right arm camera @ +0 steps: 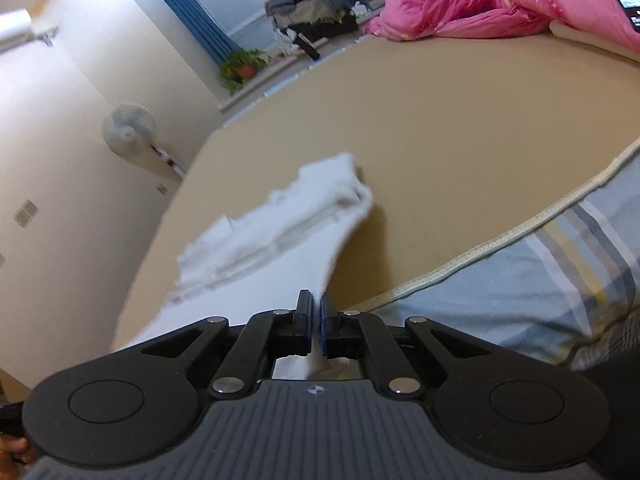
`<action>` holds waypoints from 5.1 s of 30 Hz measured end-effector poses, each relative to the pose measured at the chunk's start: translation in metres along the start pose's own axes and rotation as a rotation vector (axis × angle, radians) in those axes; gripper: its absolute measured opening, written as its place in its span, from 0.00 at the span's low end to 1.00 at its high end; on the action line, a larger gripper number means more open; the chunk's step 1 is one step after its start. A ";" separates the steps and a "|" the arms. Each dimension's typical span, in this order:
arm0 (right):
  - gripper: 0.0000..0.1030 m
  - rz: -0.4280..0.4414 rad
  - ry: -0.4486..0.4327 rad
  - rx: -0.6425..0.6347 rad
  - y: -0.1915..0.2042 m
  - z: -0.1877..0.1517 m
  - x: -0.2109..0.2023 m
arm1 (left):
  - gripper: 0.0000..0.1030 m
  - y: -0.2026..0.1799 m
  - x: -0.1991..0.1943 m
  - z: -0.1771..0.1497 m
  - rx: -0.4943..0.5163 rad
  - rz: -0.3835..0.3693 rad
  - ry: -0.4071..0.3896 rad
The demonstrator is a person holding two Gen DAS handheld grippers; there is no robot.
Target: Fold small clothes
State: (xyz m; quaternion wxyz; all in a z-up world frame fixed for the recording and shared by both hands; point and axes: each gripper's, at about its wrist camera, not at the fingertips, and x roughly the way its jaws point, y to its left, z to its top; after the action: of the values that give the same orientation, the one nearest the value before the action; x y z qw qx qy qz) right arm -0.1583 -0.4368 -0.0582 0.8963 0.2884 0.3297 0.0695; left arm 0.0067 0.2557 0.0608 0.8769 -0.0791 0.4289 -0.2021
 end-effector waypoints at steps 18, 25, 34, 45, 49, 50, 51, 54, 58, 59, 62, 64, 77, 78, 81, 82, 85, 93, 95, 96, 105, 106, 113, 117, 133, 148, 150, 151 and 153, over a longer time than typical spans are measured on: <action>0.03 -0.013 0.023 0.114 -0.040 0.102 0.122 | 0.02 0.069 0.157 0.132 -0.139 -0.014 0.028; 0.04 -0.134 0.123 0.094 -0.053 0.138 0.254 | 0.04 0.105 0.259 0.153 -0.166 0.071 0.099; 0.13 -0.205 0.066 0.054 -0.062 0.136 0.269 | 0.40 0.126 0.238 0.161 -0.230 0.097 -0.044; 0.35 -0.202 0.080 -0.100 -0.085 0.123 0.237 | 0.64 0.133 0.221 0.141 -0.162 0.130 0.062; 0.38 -0.186 0.183 -0.259 -0.066 0.107 0.254 | 0.65 0.114 0.241 0.131 -0.025 0.182 0.131; 0.38 -0.196 0.196 -0.303 -0.059 0.103 0.260 | 0.65 0.109 0.245 0.131 0.001 0.180 0.131; 0.38 -0.206 0.201 -0.346 -0.054 0.099 0.265 | 0.65 0.104 0.247 0.132 0.023 0.172 0.121; 0.38 -0.214 0.194 -0.398 -0.038 0.095 0.276 | 0.65 0.091 0.259 0.136 0.066 0.168 0.100; 0.38 -0.240 0.161 -0.392 -0.026 0.101 0.295 | 0.65 0.078 0.280 0.140 0.133 0.189 0.092; 0.38 -0.246 0.146 -0.380 -0.025 0.104 0.298 | 0.64 0.078 0.283 0.142 0.134 0.182 0.082; 0.38 -0.243 0.112 -0.337 -0.024 0.112 0.306 | 0.64 0.077 0.290 0.153 0.107 0.155 0.038; 0.38 -0.234 0.096 -0.323 -0.022 0.114 0.307 | 0.64 0.075 0.295 0.159 0.092 0.137 0.019; 0.38 -0.244 0.094 -0.268 -0.020 0.118 0.323 | 0.29 0.065 0.314 0.169 0.135 0.126 -0.013; 0.38 -0.240 0.097 -0.260 -0.022 0.119 0.323 | 0.27 0.066 0.314 0.170 0.131 0.126 -0.015; 0.19 -0.222 0.102 -0.261 -0.023 0.119 0.325 | 0.13 0.064 0.316 0.171 0.135 0.115 -0.013; 0.13 -0.213 0.101 -0.268 -0.022 0.119 0.325 | 0.09 0.063 0.316 0.171 0.145 0.122 -0.017; 0.05 -0.212 0.053 -0.274 -0.018 0.121 0.320 | 0.06 0.064 0.312 0.174 0.153 0.147 -0.055; 0.05 -0.171 -0.203 -0.234 0.004 0.134 0.300 | 0.05 0.069 0.304 0.196 0.053 0.221 -0.190; 0.05 -0.197 -0.181 -0.233 0.004 0.137 0.310 | 0.05 0.070 0.316 0.197 0.055 0.235 -0.141; 0.05 -0.219 -0.152 -0.243 0.004 0.137 0.319 | 0.05 0.072 0.324 0.196 0.051 0.245 -0.104; 0.05 -0.274 -0.168 -0.237 0.006 0.144 0.347 | 0.05 0.081 0.341 0.209 -0.014 0.274 -0.119; 0.05 -0.279 -0.159 -0.237 0.005 0.144 0.351 | 0.05 0.082 0.347 0.209 -0.018 0.281 -0.093; 0.18 -0.363 0.052 -0.197 -0.018 0.141 0.391 | 0.38 0.098 0.356 0.208 -0.094 0.255 -0.014; 0.29 -0.371 0.001 -0.164 -0.018 0.151 0.366 | 0.46 0.104 0.321 0.210 -0.172 0.223 -0.079; 0.46 -0.299 0.036 -0.218 0.000 0.111 0.248 | 0.62 0.087 0.223 0.138 -0.263 0.184 0.075; 0.47 -0.238 0.373 -0.159 -0.011 0.077 0.281 | 0.64 0.066 0.287 0.102 -0.107 0.135 0.405; 0.48 -0.245 0.390 -0.156 -0.013 0.070 0.279 | 0.64 0.065 0.287 0.100 -0.090 0.138 0.401; 0.48 -0.250 0.394 -0.152 -0.015 0.069 0.278 | 0.61 0.064 0.287 0.101 -0.086 0.140 0.400; 0.48 -0.255 0.393 -0.152 -0.018 0.069 0.275 | 0.53 0.064 0.286 0.100 -0.083 0.147 0.395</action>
State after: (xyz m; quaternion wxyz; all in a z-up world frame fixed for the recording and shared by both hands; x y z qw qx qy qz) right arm 0.0961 -0.3978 -0.1774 0.8355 0.1572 0.5254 0.0353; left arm 0.2611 0.1890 -0.1031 0.7841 -0.0425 0.6050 -0.1315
